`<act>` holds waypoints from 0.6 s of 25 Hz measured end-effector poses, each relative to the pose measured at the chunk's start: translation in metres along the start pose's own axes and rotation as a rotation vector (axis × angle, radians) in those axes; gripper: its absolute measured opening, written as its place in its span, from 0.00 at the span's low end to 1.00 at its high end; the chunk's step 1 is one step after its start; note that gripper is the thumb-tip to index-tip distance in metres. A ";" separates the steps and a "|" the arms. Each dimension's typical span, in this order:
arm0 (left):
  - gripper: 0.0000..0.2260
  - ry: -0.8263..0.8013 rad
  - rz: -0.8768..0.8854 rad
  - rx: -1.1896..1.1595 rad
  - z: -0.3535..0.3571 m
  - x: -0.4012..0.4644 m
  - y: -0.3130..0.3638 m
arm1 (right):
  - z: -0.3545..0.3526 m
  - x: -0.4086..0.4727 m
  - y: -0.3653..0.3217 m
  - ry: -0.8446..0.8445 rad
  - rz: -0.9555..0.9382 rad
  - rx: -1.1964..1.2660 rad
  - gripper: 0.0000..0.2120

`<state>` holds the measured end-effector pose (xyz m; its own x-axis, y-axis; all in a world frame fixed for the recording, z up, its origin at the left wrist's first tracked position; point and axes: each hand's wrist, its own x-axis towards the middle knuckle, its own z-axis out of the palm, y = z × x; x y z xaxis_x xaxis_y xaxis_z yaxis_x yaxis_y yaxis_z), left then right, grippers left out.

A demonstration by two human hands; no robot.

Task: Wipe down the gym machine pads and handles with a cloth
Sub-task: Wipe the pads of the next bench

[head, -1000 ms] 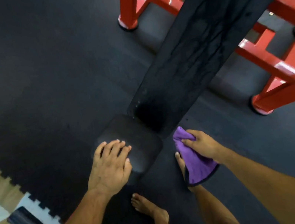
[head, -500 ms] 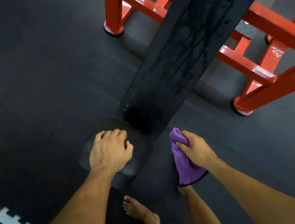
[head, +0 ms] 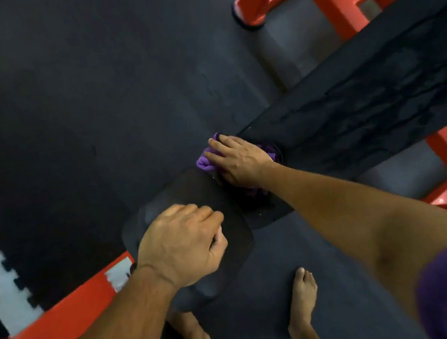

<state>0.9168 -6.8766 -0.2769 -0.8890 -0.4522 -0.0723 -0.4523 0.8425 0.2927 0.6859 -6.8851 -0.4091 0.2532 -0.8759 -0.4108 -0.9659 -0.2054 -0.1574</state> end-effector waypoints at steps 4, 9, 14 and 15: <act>0.10 -0.024 -0.013 0.002 0.001 -0.002 0.000 | 0.026 -0.004 -0.017 -0.085 -0.077 -0.193 0.27; 0.11 -0.055 -0.034 0.002 -0.005 0.001 0.003 | 0.048 -0.105 -0.021 -0.407 -0.486 -0.317 0.23; 0.12 -0.056 -0.051 0.004 -0.004 -0.001 0.001 | 0.007 -0.013 -0.010 -0.251 -0.417 -0.427 0.21; 0.12 -0.066 -0.051 0.010 -0.004 -0.001 0.001 | -0.004 0.013 -0.012 -0.213 -0.312 -0.397 0.22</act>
<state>0.9179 -6.8761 -0.2729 -0.8675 -0.4743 -0.1498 -0.4973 0.8220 0.2775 0.7008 -6.8959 -0.4092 0.4965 -0.6475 -0.5781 -0.7786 -0.6266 0.0331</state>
